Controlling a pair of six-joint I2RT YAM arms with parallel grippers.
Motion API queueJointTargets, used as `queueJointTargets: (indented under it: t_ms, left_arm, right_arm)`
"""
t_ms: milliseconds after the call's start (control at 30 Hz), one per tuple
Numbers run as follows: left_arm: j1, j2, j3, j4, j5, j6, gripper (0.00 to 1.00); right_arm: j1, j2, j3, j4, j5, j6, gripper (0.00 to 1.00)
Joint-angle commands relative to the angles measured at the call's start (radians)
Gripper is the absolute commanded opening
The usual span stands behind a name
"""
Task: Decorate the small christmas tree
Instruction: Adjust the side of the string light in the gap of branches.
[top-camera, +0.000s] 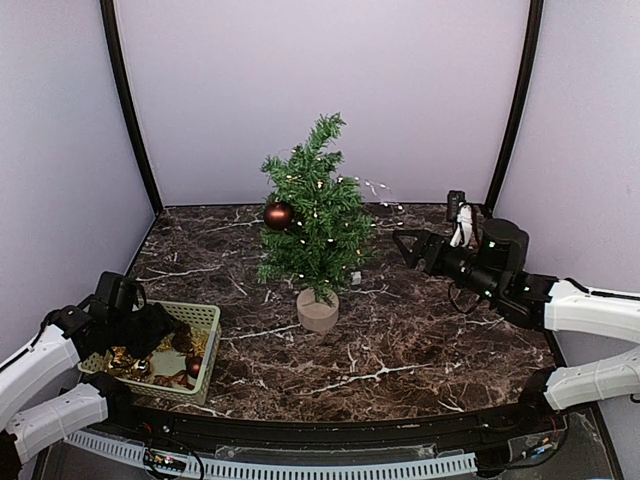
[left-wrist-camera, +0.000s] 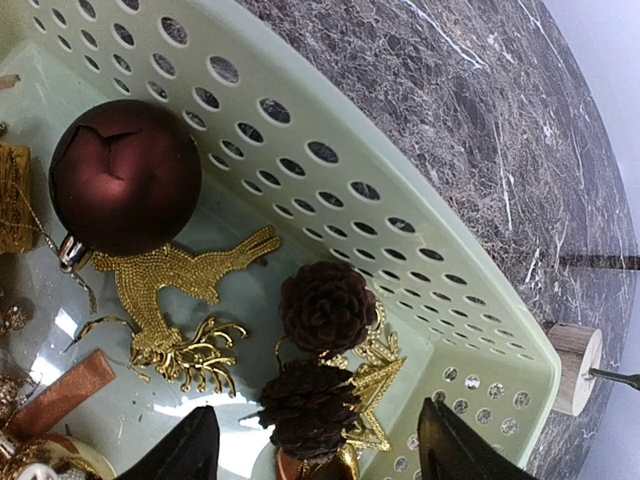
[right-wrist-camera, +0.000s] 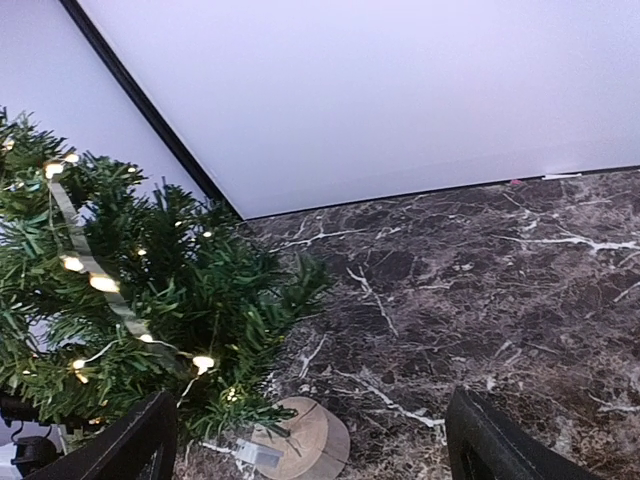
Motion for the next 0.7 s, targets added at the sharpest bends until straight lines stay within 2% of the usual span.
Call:
queueJointTargets:
  t_ms: [0,233,400,533,667]
  left_arm:
    - [0.004,0.001,0.022,0.003,0.006,0.024,0.72]
    - [0.004,0.004,0.033,-0.012,0.016,0.061,0.76]
    - [0.004,0.047,0.079,-0.006,0.051,0.133,0.74]
    - [0.004,0.107,0.119,-0.005,0.092,0.190,0.70]
    - [0.002,0.156,0.139,0.012,0.138,0.224,0.67]
  right_arm:
    - [-0.006,-0.027,-0.001,0.091,-0.082,-0.022,0.94]
    - [-0.005,-0.125,-0.045,0.065,-0.004,-0.027,0.96]
    - [-0.017,-0.133,-0.032,-0.015,0.078,-0.014,0.96]
    - [-0.064,-0.105,-0.060,0.036,-0.009,0.034,0.93]
    - [-0.108,-0.092,-0.105,0.154,-0.164,0.064,0.84]
